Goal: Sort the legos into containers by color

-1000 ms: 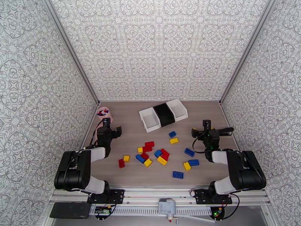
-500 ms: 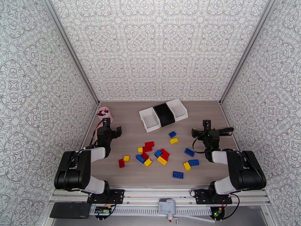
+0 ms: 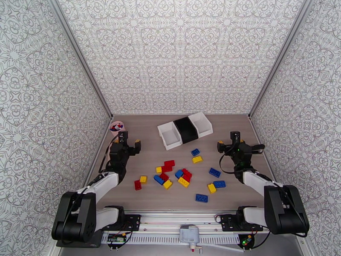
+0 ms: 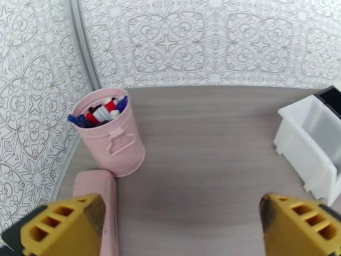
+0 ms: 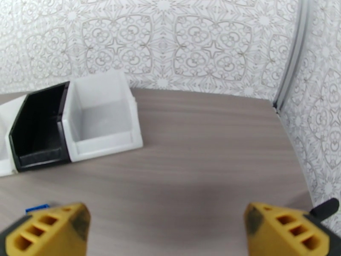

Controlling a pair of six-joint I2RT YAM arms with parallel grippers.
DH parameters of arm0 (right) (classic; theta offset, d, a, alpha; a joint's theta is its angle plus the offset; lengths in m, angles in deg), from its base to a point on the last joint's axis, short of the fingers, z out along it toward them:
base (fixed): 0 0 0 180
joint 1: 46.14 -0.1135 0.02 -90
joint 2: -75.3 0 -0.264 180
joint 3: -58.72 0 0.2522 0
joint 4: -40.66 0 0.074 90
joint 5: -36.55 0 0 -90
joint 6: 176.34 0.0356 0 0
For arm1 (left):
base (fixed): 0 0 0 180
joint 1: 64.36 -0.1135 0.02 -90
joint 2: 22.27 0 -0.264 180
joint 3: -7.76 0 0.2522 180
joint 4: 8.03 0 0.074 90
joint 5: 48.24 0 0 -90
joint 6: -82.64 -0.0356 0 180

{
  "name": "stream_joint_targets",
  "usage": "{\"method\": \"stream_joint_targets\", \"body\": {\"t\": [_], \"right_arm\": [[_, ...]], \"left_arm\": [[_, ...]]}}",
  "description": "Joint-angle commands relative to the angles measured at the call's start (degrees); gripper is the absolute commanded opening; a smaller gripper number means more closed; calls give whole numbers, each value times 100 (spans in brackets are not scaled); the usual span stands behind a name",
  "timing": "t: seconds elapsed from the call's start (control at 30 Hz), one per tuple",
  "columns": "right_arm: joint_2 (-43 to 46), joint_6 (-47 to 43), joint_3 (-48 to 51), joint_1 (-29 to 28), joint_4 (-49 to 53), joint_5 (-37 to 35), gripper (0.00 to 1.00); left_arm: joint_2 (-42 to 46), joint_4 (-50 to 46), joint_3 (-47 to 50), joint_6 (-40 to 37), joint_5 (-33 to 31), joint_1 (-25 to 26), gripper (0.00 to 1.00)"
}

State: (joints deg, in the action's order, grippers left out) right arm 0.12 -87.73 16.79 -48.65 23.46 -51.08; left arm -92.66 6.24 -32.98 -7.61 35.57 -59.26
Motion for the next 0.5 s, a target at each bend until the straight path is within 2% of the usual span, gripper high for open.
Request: {"method": "stream_joint_targets", "body": {"t": [0.0,0.27,0.47], "right_arm": [[111,-217,-482,-262,936,64,100],[-379,202,-1651,-886,2134,-37,100],[-1174,478,-2719,-1171,3168,54,99]], "left_arm": [[168,-549,-272,80,71,333,100],[280,-835,-532,222,-131,1789,100],[259,-371,-243,708,-502,2941,100]]}}
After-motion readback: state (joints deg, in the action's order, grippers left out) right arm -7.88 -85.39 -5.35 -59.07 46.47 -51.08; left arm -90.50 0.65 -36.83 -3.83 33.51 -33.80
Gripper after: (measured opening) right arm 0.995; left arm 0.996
